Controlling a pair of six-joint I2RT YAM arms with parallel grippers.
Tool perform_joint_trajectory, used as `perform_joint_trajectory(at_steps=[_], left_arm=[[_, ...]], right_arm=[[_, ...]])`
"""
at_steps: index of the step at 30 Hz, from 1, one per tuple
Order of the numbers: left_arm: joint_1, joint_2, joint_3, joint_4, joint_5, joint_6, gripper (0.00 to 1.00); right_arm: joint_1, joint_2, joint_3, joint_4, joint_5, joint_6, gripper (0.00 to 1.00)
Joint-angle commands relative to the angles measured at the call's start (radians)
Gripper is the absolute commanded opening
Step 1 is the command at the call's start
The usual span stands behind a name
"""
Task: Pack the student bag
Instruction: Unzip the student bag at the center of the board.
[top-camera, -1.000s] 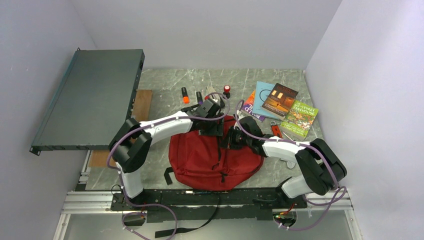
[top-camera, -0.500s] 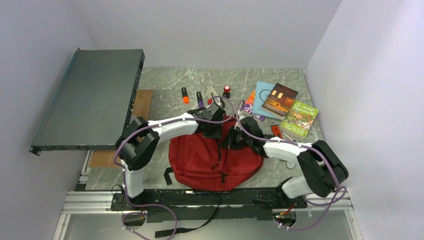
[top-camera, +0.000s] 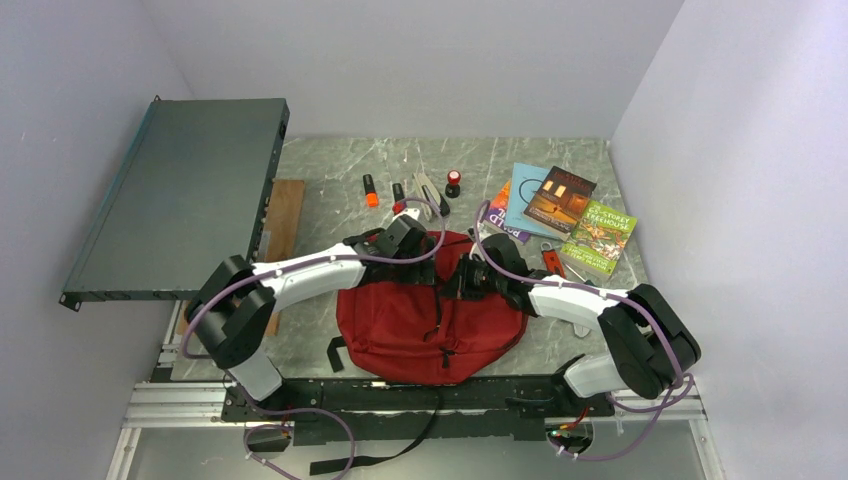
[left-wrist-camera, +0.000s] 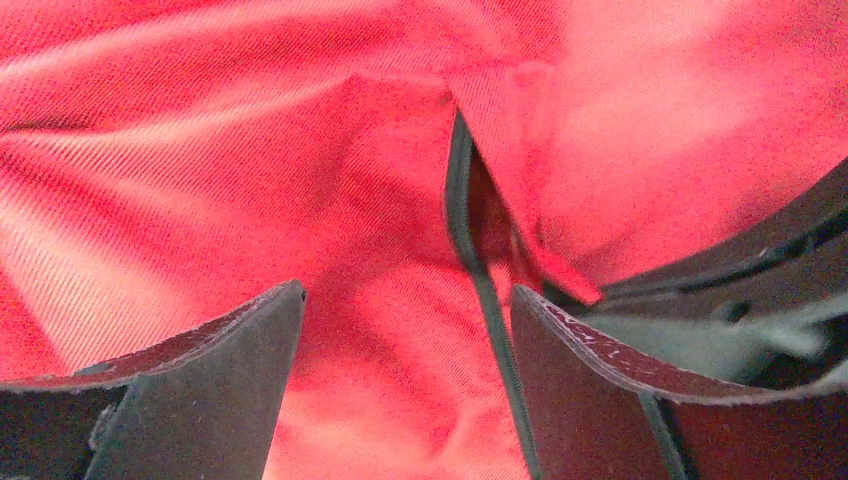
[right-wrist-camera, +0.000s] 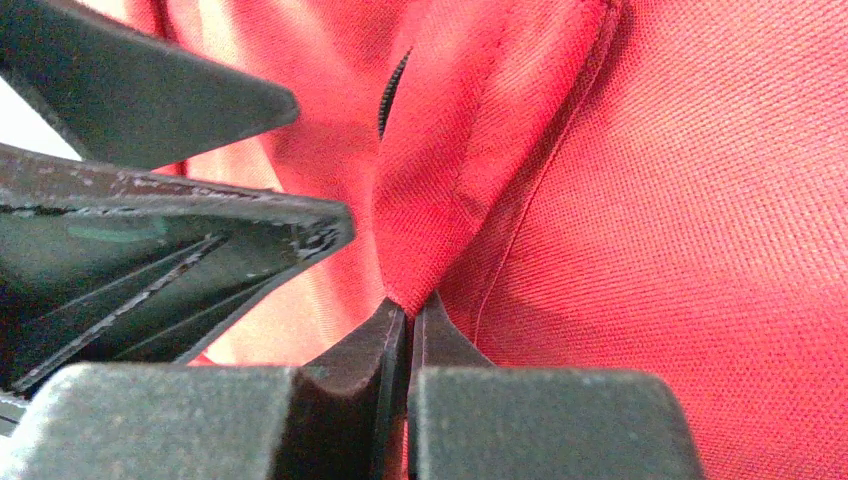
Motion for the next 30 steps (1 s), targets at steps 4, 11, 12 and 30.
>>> perform_joint_trajectory(at_steps=[4,11,12,30], left_arm=[[-0.004,-0.021,-0.005,-0.005,-0.019,0.045,0.71],[-0.006,0.087,0.088,-0.012,0.027,0.054,0.86],[-0.006,0.108,0.107,-0.027,0.026,0.053,0.86],[0.023,-0.017,0.243,-0.323,0.374,0.305,0.0]], right_arm=[[-0.008,-0.001,0.018,0.041,-0.024,-0.005,0.0],[-0.007,0.006,0.02,0.055,-0.05,0.003,0.0],[-0.007,0.006,0.019,0.059,-0.051,0.005,0.0],[0.014,-0.077,0.083,-0.143,0.262,-0.168,0.0]])
